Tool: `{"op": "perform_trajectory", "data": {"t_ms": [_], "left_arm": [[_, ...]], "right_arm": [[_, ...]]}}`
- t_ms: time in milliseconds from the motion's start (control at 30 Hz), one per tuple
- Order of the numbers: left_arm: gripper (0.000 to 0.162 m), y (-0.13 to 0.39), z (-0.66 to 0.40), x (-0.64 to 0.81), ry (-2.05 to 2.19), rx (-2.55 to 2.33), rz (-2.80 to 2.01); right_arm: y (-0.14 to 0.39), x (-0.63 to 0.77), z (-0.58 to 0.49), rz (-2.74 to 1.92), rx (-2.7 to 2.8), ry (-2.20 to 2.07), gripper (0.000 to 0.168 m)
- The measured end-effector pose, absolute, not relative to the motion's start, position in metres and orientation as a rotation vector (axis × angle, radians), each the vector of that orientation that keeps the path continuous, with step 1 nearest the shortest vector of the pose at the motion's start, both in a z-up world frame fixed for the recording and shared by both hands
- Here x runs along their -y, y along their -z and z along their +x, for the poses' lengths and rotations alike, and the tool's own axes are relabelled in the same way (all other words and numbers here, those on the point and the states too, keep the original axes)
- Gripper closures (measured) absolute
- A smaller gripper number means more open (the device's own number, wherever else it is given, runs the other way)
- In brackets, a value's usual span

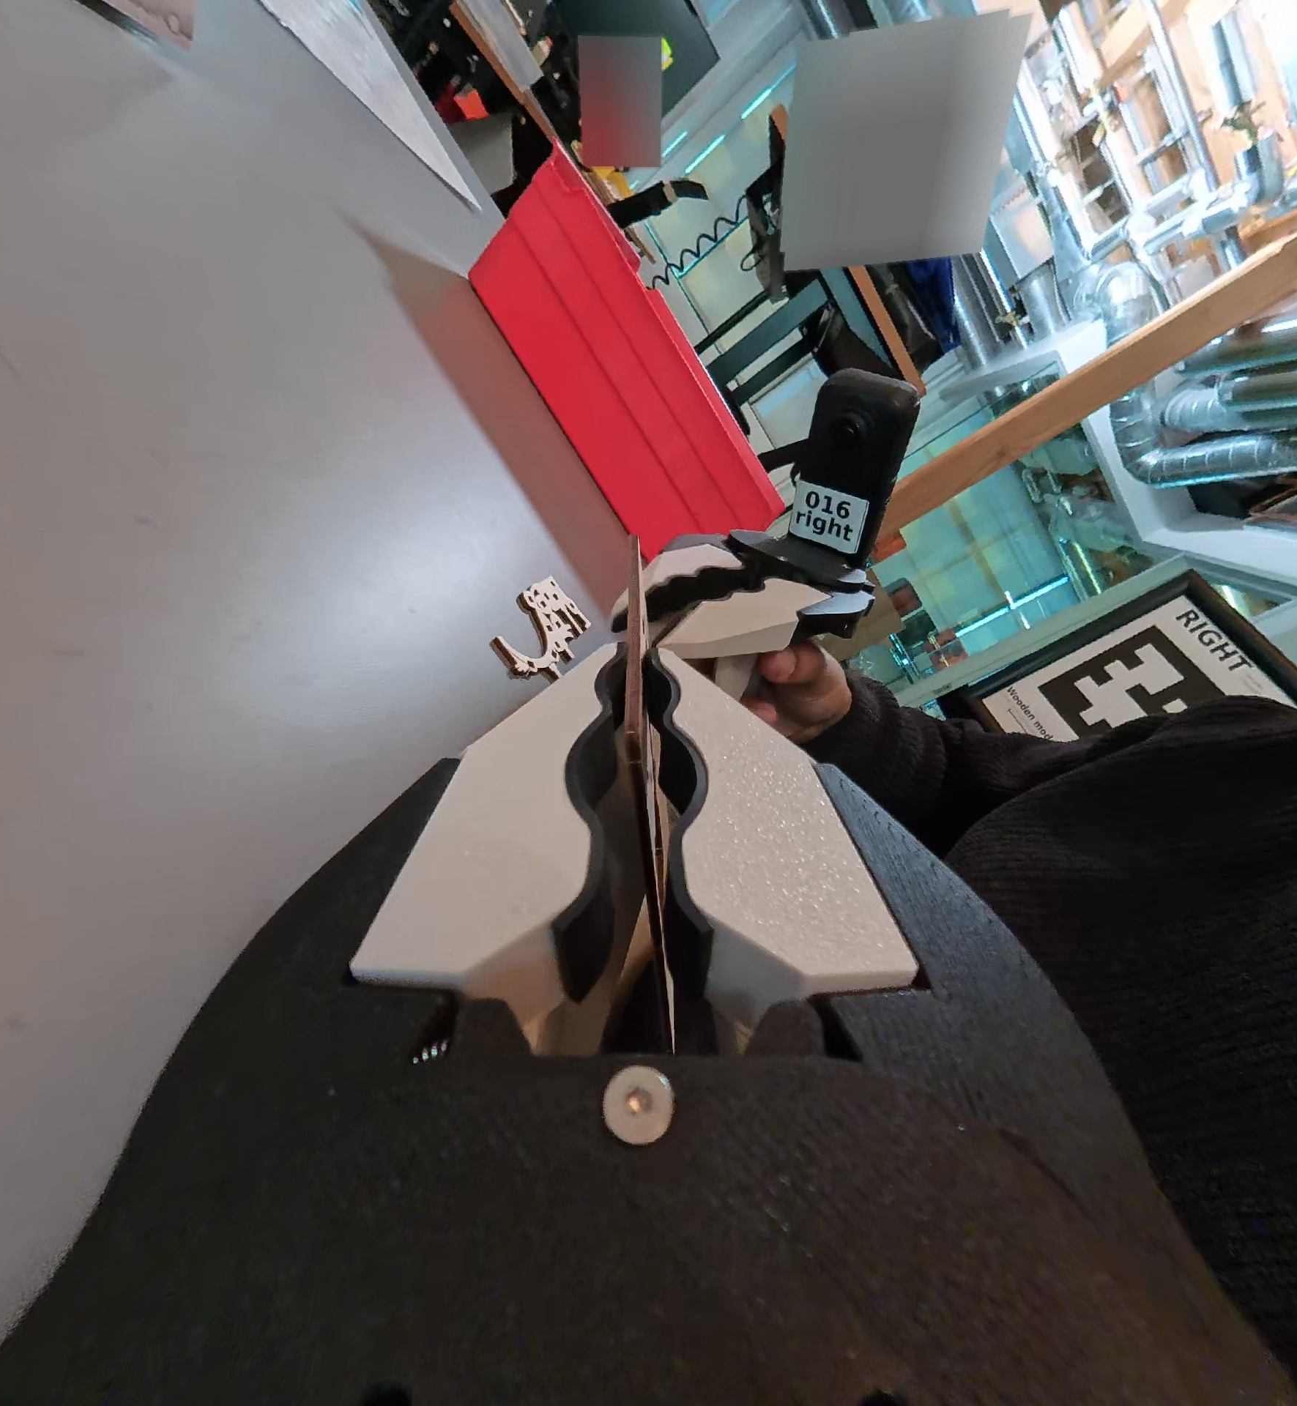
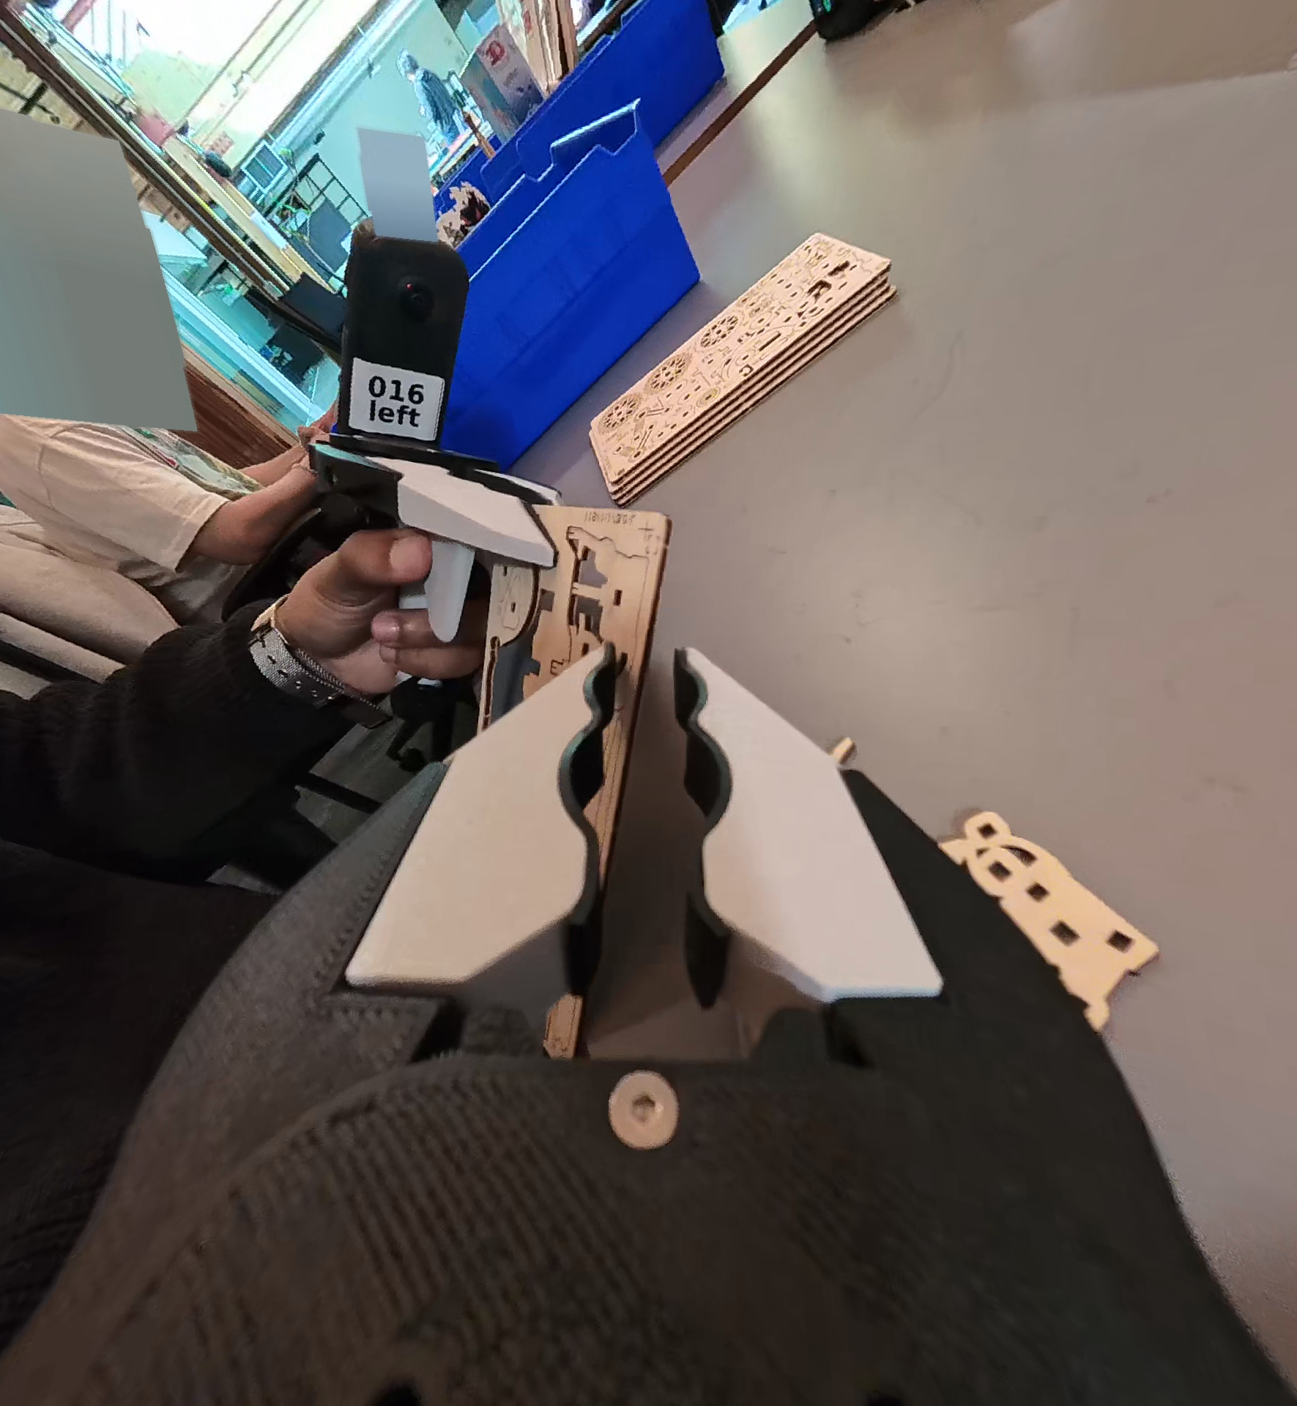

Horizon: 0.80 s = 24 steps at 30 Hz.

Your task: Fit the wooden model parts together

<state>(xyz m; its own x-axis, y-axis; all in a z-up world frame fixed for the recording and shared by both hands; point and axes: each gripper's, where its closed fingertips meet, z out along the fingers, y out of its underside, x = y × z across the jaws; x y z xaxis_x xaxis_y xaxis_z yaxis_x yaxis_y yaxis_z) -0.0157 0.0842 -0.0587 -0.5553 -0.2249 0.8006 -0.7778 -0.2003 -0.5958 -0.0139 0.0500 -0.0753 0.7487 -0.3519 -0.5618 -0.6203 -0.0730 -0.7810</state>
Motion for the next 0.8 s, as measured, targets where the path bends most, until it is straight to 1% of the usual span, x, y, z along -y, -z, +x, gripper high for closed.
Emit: {"op": "perform_trajectory", "data": {"t_ms": [100, 800], "left_arm": [[0.162, 0.0601, -0.0160, -0.0842, -1.799, 1.667, 1.170], [0.161, 0.0617, -0.0186, -0.0808, -1.809, 1.706, 1.178]], "right_arm": [[0.0753, -0.0512, -0.0160, -1.688, -0.771, -0.274, 0.161], [0.0808, -0.0495, -0.0163, -1.750, -0.782, -0.207, 0.161]]}}
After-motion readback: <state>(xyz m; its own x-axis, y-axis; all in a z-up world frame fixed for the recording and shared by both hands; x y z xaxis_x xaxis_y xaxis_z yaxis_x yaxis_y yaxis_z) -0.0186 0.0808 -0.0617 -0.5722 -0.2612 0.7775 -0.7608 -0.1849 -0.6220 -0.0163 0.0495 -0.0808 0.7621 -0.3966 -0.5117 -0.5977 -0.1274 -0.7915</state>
